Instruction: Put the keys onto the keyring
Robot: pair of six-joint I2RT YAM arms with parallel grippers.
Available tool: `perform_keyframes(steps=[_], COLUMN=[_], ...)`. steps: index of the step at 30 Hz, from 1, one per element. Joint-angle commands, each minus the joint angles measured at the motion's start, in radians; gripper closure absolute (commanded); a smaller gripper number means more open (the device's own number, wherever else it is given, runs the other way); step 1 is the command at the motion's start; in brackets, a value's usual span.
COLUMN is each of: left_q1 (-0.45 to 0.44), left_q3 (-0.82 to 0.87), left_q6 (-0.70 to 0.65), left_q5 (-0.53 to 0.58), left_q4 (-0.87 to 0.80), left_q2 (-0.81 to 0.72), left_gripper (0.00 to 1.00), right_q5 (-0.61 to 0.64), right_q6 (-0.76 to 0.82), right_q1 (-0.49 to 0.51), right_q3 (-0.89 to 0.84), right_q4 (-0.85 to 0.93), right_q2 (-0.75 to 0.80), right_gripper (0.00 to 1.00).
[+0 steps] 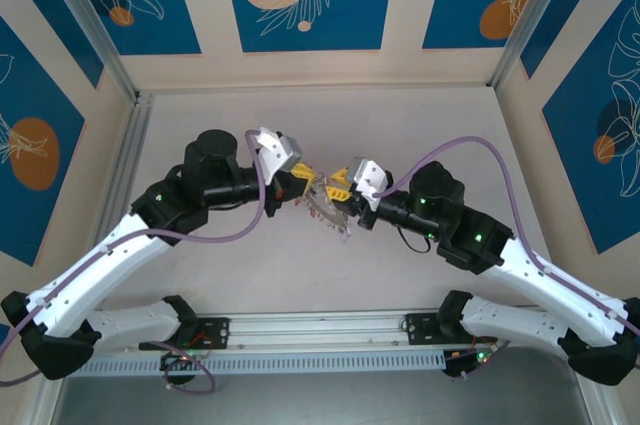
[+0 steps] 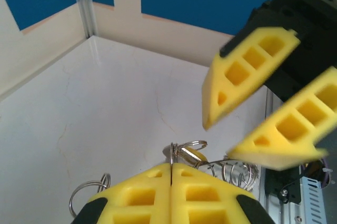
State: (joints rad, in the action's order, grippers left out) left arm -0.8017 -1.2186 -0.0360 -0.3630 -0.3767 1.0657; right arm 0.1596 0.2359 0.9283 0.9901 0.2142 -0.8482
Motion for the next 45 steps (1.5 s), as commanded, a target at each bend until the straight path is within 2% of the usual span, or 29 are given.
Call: perform_keyframes(steps=[1,4,7,15,20,27,33,37,42,45], left_q1=[0.002,0.002,0.001,0.002,0.002,0.002,0.002,0.023,0.115,0.17], left_q3=[0.034,0.039,0.035,0.025,0.02,0.013,0.003,0.006,0.032,0.057], left_q6=[-0.032,-0.05,-0.065,-0.072,-0.079,-0.084,-0.085,-0.052,0.049,0.115], left_q5=[-0.09,-0.135,-0.164,-0.195,-0.181,-0.183,-0.168,-0.076,-0.03,0.021], left_q4=[0.108,0.098,0.082,0.055,0.029,0.029,0.007,-0.04,-0.141,-0.226], left_q2=[-0.069,-0.087,-0.089,-0.091,-0.084,-0.064,-0.053,-0.033,0.016,0.034], left_gripper=[1.0,1.0,1.0,1.0,1.0,1.0,1.0,1.0,1.0,0.97], right_q5=[-0.032,-0.087,-0.194,-0.415,-0.409,-0.569,-0.542,-0.48,-0.39,-0.383], right_q6=[-0.05,-0.06,-0.065,-0.112,-0.132,-0.194,-0.216,-0.263,-0.335,-0.355], right_q1=[-0.033,-0.059,-0.095,-0.115,-0.129,-0.187,-0.22,-0.27,-0.332,-0.354], right_q3=[0.02,0.067,0.127,0.19,0.162,0.13,0.098,0.06,-0.005,-0.045], right_q4=[0.028,0.063,0.126,0.159,0.155,0.172,0.17,0.156,0.16,0.164], right_q2=[0.051,0.058,0.013,-0.114,-0.111,-0.11,-0.102,-0.093,-0.115,-0.128], right_gripper=[0.77,0.76,0.74,0.79,0.82,0.79,0.79,0.72,0.48,0.39])
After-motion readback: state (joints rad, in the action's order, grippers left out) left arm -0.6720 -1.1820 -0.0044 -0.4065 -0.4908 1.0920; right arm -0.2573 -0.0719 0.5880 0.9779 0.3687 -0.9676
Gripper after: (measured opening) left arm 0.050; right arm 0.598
